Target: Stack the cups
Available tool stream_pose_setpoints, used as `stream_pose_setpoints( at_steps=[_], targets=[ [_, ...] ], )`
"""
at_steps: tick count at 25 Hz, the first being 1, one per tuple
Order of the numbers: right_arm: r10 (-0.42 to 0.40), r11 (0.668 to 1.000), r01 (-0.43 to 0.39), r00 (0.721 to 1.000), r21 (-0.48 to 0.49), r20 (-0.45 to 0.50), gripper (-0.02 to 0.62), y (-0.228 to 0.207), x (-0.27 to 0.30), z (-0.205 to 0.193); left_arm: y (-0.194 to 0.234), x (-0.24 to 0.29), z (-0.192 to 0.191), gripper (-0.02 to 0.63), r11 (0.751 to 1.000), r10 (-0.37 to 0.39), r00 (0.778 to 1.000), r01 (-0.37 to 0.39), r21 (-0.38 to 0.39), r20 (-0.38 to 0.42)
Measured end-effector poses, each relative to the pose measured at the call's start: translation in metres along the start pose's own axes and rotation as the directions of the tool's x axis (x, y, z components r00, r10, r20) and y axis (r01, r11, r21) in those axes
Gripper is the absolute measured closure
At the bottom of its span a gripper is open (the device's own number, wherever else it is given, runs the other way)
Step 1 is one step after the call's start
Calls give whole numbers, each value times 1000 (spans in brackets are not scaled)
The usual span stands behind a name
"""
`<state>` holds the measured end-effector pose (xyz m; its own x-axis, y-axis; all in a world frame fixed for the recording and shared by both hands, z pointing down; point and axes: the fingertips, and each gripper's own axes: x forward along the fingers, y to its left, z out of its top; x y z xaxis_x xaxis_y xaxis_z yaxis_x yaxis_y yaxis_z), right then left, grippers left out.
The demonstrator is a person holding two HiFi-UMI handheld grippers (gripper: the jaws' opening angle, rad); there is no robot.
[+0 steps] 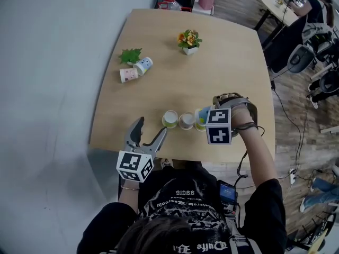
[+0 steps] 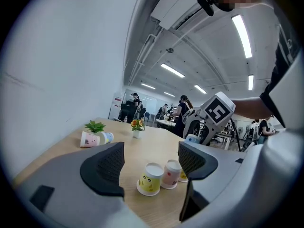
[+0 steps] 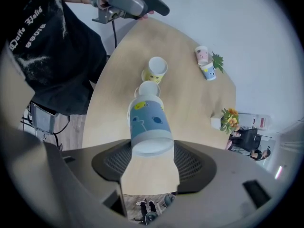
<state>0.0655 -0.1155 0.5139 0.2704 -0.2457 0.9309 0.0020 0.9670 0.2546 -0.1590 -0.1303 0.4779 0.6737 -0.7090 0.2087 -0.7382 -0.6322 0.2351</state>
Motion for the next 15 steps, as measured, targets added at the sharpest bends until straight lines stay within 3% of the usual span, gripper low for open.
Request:
stream_pose_setpoints(
  at_steps=[6,15],
  targets=[
    [34,999,-34,999,21,-13,307,0,-4,6,8,-2,-2,241,1000,11,1000,-10,-28,8],
    [89,995,-91,994,31,65,313,9,-11,28,16,-8,-8,241,998,14,1000,-13,-61,18]
  ],
)
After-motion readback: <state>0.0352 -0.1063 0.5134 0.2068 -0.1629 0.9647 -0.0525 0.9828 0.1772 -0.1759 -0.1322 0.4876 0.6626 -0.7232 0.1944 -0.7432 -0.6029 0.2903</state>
